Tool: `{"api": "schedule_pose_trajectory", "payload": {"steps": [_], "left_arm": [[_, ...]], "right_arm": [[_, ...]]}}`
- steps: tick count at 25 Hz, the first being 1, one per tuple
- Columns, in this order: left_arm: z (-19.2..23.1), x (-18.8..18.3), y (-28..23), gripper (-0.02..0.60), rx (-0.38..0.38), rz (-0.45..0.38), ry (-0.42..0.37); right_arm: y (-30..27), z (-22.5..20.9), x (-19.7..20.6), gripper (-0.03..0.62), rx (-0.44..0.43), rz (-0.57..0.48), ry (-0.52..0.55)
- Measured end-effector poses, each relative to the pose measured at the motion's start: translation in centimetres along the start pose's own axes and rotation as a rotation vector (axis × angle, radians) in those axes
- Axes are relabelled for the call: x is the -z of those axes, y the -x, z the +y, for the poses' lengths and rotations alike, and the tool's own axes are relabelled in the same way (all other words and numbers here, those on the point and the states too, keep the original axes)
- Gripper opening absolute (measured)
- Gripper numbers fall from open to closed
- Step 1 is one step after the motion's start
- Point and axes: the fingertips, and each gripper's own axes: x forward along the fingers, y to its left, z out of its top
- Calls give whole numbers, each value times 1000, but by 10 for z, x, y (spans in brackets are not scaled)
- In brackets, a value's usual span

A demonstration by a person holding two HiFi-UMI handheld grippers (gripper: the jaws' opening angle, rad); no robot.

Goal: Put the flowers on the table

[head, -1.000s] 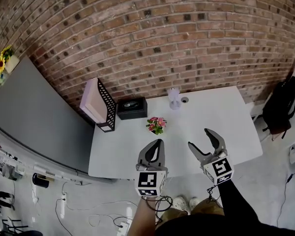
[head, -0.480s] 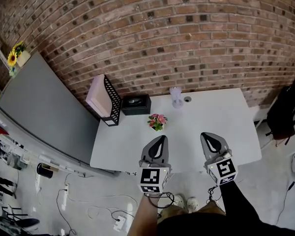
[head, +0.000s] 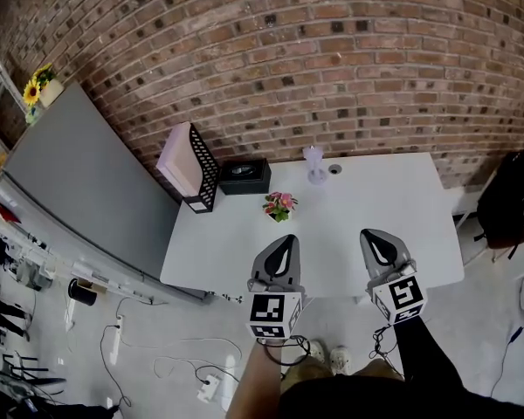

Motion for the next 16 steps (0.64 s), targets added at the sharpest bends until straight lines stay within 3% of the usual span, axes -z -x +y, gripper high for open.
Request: {"api": "schedule_pose_trajectory", "payload": {"steps": [16], "left_arm": [[-4,-4,3,8,3,-5,-18]], "right_arm": [[4,6,-6,0,-16,-15,18]]}}
